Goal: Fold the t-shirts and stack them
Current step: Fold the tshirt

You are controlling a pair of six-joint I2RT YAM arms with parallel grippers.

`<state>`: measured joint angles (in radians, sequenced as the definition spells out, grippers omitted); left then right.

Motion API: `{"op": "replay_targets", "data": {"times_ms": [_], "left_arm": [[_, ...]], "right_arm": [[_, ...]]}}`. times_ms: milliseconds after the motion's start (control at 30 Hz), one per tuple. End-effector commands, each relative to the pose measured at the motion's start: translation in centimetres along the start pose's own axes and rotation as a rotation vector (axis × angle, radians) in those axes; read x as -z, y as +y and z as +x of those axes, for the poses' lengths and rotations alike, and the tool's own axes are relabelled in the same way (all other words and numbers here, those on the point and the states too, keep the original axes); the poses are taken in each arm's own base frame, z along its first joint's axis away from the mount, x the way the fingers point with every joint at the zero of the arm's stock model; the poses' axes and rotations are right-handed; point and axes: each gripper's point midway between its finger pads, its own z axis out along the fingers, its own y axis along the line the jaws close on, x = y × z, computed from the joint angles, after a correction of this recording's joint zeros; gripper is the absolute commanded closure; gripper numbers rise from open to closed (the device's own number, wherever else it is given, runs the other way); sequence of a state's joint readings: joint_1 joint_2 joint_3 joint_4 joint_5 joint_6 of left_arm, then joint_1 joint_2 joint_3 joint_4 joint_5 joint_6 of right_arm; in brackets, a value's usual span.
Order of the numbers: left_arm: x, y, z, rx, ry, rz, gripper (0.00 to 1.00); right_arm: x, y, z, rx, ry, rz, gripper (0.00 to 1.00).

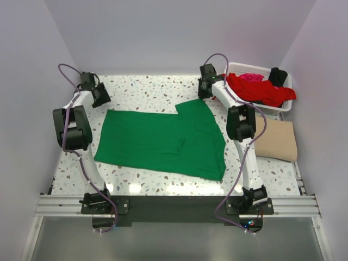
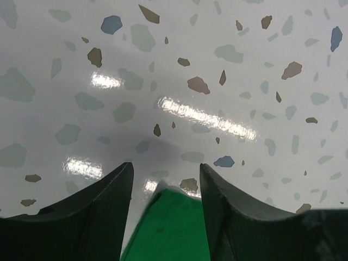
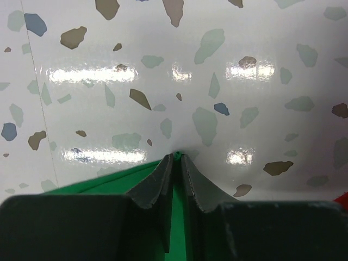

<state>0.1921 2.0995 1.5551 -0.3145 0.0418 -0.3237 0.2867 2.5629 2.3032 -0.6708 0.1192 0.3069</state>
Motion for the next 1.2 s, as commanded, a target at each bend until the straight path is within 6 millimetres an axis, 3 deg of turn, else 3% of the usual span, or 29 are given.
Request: {"op": "replay_targets", "data": {"times_ms": [0, 400, 700, 1167], "left_arm": [[-0.1, -0.7, -2.3, -0.055, -0.051, -0.008, 0.44], [-0.3, -0.6, 1.7, -0.086, 0.052, -0.052, 0.54], [0.0, 0.3, 2.6, -0.104, 0.076, -0.098, 0.57], [-0.3, -1.0, 3.7, -0.076, 0.094, -0.09, 0.75]], "right_arm": [[0.0, -0.8, 1.7, -0.007, 0.053, 0.022, 0.86], [0.4, -1.0, 1.7, -0.004, 0.059, 0.033, 0.86], [0.5, -0.9, 1.9, 0.006, 0.065, 0.024, 0.86], [0.3, -1.0, 1.9, 0.024, 0.07, 0.019, 0.86]]}}
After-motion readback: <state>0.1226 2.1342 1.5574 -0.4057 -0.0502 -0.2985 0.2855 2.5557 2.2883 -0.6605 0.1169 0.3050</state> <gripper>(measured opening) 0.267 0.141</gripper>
